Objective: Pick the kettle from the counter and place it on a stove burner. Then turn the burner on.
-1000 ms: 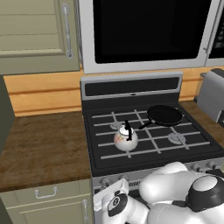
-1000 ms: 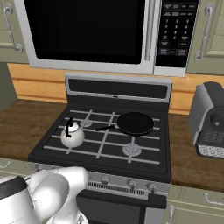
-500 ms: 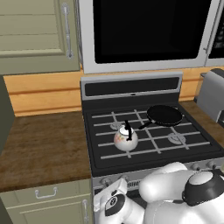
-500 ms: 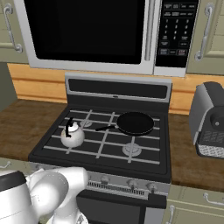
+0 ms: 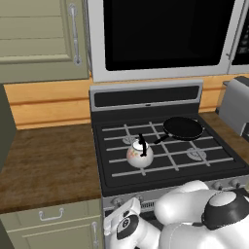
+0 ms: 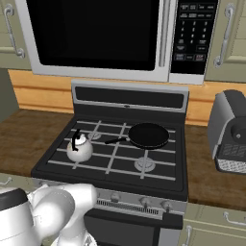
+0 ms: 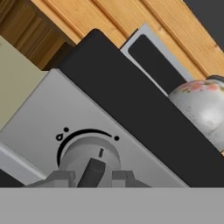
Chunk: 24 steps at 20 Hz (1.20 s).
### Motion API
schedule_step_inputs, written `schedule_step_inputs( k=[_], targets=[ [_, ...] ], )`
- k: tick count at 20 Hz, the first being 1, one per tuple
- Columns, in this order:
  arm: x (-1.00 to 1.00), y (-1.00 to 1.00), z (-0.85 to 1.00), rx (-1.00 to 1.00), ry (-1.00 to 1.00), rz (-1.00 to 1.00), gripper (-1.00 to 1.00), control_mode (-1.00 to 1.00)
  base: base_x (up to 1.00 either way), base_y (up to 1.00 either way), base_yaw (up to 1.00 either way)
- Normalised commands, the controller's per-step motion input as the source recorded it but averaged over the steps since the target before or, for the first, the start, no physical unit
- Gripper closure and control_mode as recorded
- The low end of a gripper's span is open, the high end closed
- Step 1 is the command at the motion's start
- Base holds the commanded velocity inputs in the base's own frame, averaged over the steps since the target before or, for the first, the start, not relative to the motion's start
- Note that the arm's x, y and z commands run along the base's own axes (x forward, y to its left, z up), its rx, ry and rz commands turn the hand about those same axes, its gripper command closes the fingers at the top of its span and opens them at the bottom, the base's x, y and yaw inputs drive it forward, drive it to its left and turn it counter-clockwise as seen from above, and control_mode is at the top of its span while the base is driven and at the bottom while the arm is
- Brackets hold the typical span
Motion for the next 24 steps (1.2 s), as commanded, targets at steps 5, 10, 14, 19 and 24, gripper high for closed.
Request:
schedule_step_inputs(
  k=[5,10,14,19,24],
  targets=[
    [0.09,-0.34,0.04,-0.07,0.04,0.0,1.0,-1.0,0.0,0.0,0.0],
    [0.0,-0.31,-0.02,-0.09,0.0,0.0,1.0,-1.0,0.0,0.0,0.0],
    [0.0,-0.33,-0.04,-0.15,0.0,0.0,1.0,-1.0,0.0,0.0,0.0],
    [0.0,-0.3,-0.27,-0.18,-0.04,0.0,1.0,-1.0,0.0,0.0,0.0],
    [0.01,-0.29,-0.22,-0.17,-0.07,0.0,1.0,-1.0,0.0,0.0,0.0]
  ],
)
